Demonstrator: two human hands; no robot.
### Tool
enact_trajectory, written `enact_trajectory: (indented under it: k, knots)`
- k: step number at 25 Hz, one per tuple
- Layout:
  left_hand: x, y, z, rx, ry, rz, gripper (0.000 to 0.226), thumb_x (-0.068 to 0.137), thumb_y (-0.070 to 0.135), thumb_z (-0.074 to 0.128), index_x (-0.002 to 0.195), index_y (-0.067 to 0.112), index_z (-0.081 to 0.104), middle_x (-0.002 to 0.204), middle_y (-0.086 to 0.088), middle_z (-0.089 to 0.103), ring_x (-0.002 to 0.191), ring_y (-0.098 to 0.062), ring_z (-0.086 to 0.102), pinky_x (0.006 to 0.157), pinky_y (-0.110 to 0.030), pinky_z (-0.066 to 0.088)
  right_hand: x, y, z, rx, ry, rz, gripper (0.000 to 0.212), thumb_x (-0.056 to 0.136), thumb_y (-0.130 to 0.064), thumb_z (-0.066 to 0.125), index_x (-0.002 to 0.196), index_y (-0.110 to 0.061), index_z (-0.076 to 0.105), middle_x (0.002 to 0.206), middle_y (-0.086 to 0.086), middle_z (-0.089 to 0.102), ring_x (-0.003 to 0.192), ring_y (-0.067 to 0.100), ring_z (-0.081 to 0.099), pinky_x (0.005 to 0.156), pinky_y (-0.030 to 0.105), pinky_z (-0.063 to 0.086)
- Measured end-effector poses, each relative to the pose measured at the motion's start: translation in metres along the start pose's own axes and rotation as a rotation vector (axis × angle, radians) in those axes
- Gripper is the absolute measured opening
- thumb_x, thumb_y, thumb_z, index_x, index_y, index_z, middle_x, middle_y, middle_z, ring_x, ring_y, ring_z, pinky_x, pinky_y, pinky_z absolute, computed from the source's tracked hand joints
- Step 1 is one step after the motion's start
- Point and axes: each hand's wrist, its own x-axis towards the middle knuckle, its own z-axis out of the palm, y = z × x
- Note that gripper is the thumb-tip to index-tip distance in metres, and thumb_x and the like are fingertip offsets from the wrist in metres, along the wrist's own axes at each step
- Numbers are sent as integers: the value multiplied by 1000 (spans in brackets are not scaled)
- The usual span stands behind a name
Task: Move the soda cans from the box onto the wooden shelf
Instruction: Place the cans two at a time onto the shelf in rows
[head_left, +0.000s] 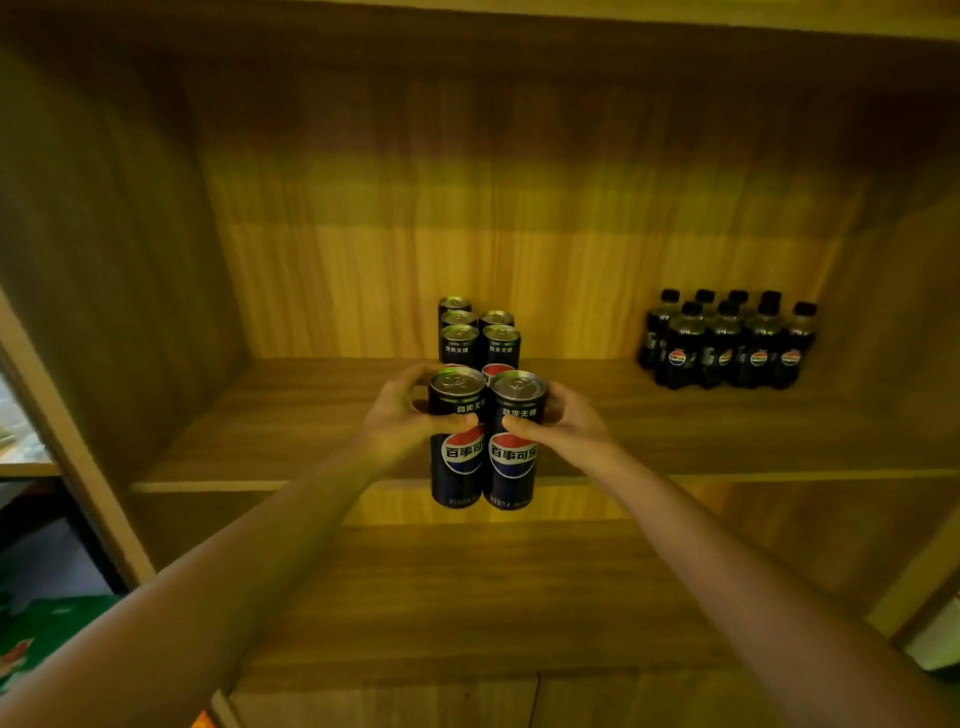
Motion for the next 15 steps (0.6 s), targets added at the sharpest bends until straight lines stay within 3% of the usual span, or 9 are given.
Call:
enact_trajectory:
  k: [6,9,15]
  knots:
    - [58,-14,13,-61,55,-22,61,68,0,74,124,9,50,109,2,56,101,-15,53,67,-11,42,71,18,-5,-27,-8,-3,68,71,-23,74,130,-13,43,136,10,51,123,24,48,91,31,41]
    - [76,-22,13,-116,49,-36,66,69,-7,71,128,6,46,110,1,55,106,-13,49,73,-10,42,94,23,-4,-19,-26,-15,65,72,-20,74,129,-11,44,135,11,52,122,25,49,92,32,41]
    - [92,-45,11,-139,-45,-98,71,71,-7,68,135,9,40,133,-9,51,121,-16,45,99,-31,39,110,37,1,11,-7,-34,61,72,-16,73,126,-9,47,131,12,53,119,25,51,89,31,43]
